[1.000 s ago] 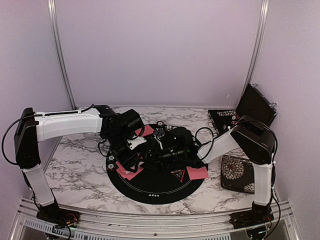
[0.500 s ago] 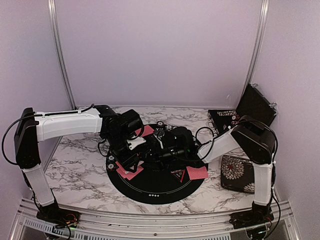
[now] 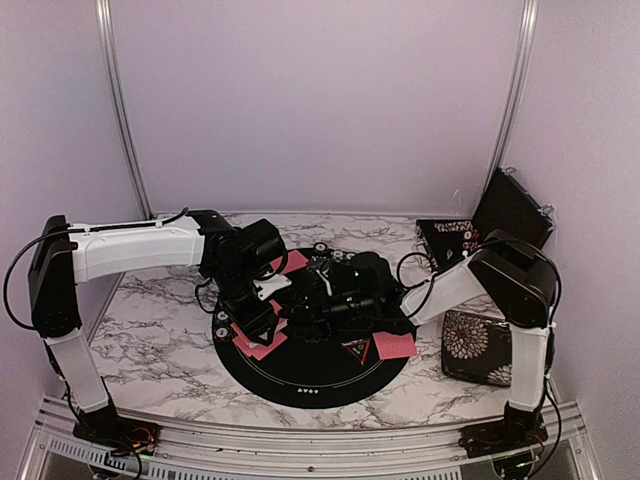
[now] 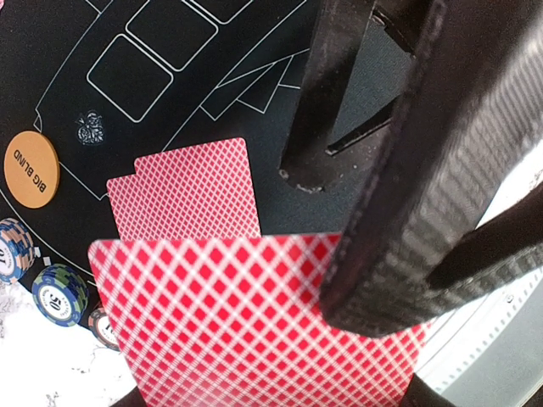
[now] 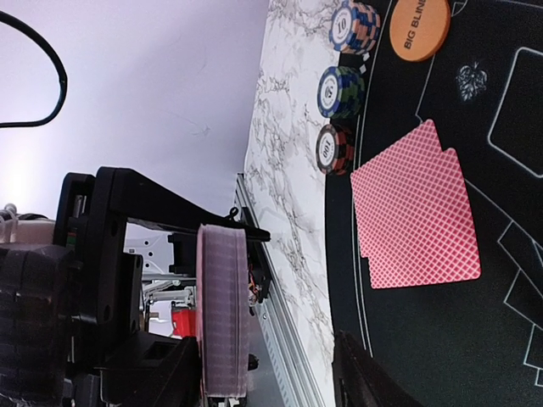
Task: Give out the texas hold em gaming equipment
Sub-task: Pick up the poker card from the face-down deck piles.
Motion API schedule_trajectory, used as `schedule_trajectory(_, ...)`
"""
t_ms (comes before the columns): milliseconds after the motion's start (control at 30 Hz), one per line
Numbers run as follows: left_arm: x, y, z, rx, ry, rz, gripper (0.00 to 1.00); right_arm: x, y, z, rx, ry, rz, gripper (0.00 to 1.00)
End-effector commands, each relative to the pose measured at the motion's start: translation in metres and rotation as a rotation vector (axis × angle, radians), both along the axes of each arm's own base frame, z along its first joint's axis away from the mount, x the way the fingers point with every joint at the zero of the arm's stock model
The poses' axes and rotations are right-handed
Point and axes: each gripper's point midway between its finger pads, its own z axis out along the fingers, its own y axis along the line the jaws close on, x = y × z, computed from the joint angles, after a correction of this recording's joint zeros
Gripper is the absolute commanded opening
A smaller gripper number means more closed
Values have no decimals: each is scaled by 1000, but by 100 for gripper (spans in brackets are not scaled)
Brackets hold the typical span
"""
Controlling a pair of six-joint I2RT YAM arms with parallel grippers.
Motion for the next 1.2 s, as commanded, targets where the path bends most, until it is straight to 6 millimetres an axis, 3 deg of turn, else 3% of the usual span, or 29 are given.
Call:
schedule_trajectory(0, 0, -4, 11, -15, -11, -21, 55, 5, -4, 14, 12, -26, -16, 51)
schedule_trajectory(467, -1, -4, 10, -13, -10, -25, 55, 8, -9, 30, 26, -46, -36, 50)
schedule_trajectory(700, -1, -3, 10, -11, -10, -23, 55, 7, -11, 31, 30, -42, -37, 37)
schedule_trajectory(1167, -1, -2, 8, -7, -8, -23, 55, 3, -14, 40, 40, -49, -41, 30)
